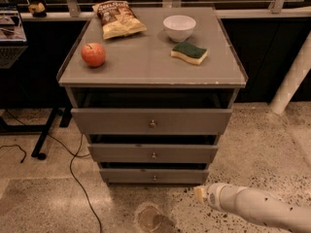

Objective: Open bottom drawer

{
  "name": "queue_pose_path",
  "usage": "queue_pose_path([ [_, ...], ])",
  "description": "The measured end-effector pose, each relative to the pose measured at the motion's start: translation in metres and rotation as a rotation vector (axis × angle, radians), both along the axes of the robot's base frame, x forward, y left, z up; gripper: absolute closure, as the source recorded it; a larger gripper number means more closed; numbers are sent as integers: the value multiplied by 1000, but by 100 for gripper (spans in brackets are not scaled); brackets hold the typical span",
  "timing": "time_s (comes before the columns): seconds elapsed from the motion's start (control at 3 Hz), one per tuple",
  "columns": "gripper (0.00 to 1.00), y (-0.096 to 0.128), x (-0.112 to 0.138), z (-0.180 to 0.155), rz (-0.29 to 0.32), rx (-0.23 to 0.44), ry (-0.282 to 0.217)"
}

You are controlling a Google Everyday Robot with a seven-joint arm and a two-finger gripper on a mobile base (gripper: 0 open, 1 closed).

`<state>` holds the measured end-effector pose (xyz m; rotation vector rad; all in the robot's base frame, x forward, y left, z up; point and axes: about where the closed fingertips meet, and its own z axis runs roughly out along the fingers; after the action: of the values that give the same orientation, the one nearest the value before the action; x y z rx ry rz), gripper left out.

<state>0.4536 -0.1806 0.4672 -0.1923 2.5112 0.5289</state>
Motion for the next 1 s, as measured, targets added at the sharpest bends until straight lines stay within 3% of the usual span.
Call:
queue_pose_path([
  [0.33,100,-1,2,-7,5,-6,-3],
  [0.67,100,2,9,-25,63,17,-26],
  [1.0,100,-6,22,-46,112,87,-46],
])
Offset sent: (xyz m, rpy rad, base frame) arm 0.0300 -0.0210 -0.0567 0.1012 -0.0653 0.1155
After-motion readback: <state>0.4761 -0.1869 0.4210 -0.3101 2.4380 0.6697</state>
